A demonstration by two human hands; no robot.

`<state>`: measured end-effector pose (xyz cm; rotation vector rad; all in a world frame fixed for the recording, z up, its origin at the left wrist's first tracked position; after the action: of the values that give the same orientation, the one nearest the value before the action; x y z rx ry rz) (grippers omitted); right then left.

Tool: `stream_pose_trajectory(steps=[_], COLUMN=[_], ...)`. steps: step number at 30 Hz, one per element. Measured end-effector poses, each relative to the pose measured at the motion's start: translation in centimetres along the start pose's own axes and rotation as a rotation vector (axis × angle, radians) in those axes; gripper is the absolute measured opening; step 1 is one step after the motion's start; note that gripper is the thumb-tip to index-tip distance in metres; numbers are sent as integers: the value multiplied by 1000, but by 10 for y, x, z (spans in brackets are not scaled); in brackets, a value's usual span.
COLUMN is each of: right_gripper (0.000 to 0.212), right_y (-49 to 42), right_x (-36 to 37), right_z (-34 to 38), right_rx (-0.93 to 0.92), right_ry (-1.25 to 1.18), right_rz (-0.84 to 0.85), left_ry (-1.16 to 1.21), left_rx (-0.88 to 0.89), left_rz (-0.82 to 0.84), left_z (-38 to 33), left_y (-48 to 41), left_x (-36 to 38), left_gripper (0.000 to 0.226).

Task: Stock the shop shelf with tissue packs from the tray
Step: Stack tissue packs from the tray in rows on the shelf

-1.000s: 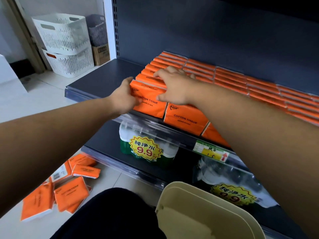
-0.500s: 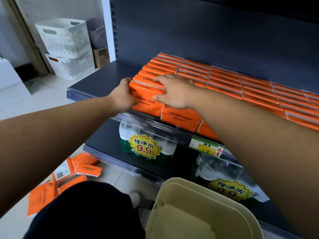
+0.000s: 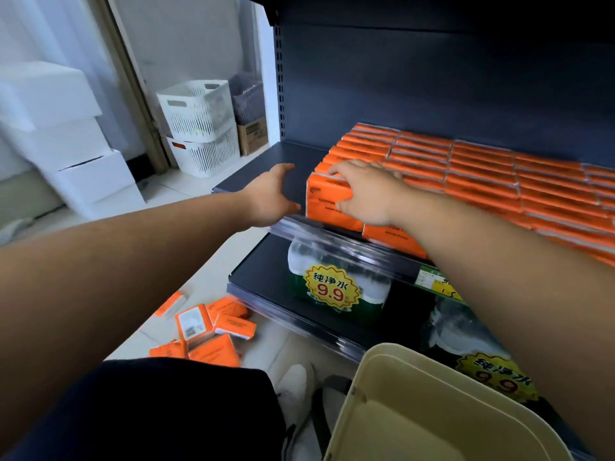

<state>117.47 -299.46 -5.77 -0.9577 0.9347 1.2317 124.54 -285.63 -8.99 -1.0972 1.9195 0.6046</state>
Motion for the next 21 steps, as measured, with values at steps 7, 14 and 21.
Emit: stream_pose_trajectory(steps=[7,14,21], right_gripper=[57,69,72], right_y=[-11,-36,-34], right_x=[16,10,13], right_z=[22,-15,-34], right_rx=[-38,83,147], right_ry=[34,122,199], right_rz=[-36,-90,40], left_ry=[-65,94,300], left_rx=[35,54,106], left_rz=[27,48,137], left_z=[14,17,-10], left_y=[1,-49,-62], left_x=[-6,9,37], left_gripper=[81,80,84])
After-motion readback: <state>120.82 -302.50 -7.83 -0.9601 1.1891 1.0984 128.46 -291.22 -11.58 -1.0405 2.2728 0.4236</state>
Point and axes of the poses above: each hand's wrist, its own y-axis away from the middle knuckle, its own x-axis out of the palm, z = x × y, the point moved 8 cm from there along -y, towards the middle knuckle, and after that the axes turned 10 degrees about -y, right-handed, at the moved point
